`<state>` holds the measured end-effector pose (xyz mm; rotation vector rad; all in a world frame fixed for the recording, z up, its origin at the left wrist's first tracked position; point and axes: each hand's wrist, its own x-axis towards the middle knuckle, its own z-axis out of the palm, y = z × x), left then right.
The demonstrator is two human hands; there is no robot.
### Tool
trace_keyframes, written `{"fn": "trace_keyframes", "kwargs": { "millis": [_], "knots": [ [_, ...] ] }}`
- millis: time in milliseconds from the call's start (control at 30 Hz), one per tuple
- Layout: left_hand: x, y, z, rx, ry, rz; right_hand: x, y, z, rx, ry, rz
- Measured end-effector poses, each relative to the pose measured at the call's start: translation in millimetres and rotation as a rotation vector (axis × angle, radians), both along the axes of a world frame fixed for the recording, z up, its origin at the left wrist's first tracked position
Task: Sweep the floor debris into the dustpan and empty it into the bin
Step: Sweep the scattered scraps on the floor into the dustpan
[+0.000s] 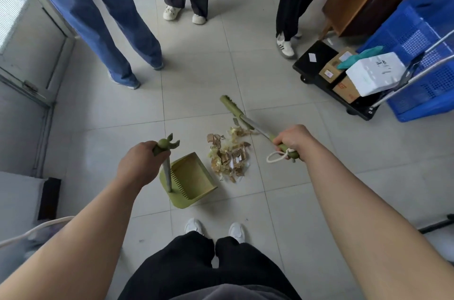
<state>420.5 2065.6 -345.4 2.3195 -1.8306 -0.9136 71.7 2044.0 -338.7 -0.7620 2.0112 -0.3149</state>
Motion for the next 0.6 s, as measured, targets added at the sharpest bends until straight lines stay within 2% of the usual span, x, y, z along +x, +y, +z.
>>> {"fn": "trace_keyframes", "kwargs": {
  "millis": [367,600],
  "knots": [
    [-40,15,-28,-0.004,-0.014,-0.01,-57,40,-34,0.136,0.147,0.099],
    [-49,23,-50,0.035,0.073,0.003,-44,60,-41,0.244,0.13,0.101]
  ]
}}
